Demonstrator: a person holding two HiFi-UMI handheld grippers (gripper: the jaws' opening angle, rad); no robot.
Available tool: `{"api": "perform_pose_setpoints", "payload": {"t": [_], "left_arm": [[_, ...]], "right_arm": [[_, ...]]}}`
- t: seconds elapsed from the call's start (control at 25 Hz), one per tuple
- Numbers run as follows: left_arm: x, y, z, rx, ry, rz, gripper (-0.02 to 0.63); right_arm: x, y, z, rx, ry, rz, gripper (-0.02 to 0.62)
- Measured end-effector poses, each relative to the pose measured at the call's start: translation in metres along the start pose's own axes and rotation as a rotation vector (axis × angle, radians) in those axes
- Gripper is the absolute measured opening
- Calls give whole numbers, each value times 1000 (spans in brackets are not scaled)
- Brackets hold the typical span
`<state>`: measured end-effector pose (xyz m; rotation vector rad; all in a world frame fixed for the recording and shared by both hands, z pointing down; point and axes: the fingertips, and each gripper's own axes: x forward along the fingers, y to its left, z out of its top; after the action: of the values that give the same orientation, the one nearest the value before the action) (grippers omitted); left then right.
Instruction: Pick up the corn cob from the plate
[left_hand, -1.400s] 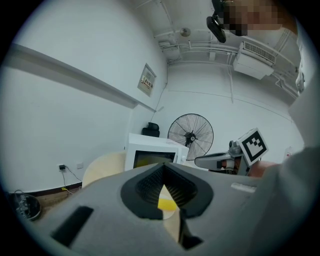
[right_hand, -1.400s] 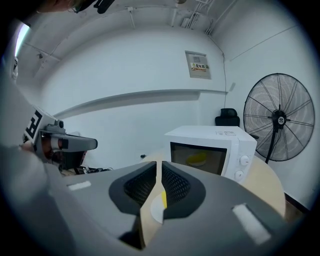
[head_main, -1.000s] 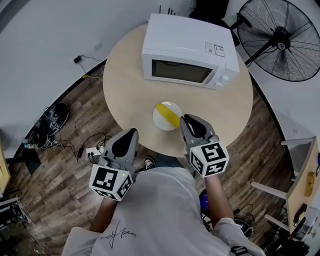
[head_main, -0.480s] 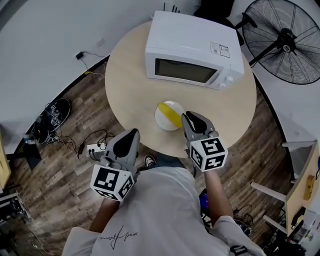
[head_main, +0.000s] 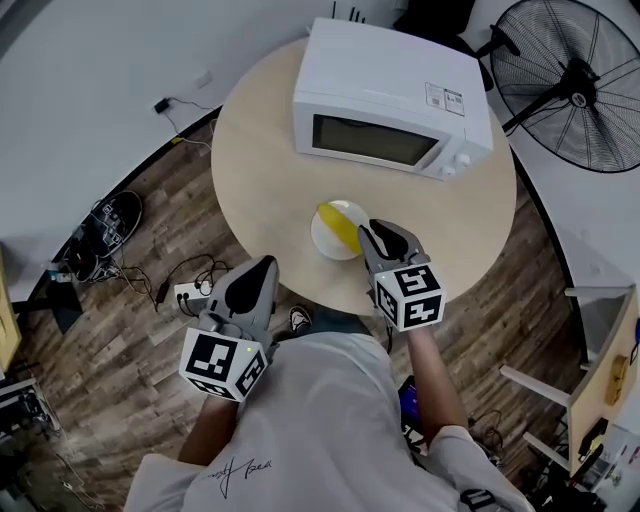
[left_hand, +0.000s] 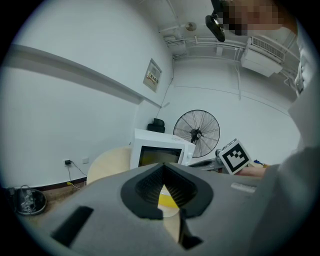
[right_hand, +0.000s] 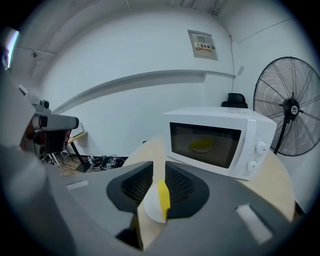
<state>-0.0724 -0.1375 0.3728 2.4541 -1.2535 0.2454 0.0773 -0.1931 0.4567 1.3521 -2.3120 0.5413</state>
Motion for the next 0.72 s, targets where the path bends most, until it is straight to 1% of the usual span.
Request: {"api": "perform_pose_setpoints", "payload": {"t": [0.28, 0.72], "left_arm": [[3, -3, -2, -6, 0, 5, -8], [3, -6, -5, -7, 9, 32, -8]], "right_arm": [[13, -6, -12, -9, 43, 13, 92], [32, -14, -36, -8, 108, 24, 117]]}}
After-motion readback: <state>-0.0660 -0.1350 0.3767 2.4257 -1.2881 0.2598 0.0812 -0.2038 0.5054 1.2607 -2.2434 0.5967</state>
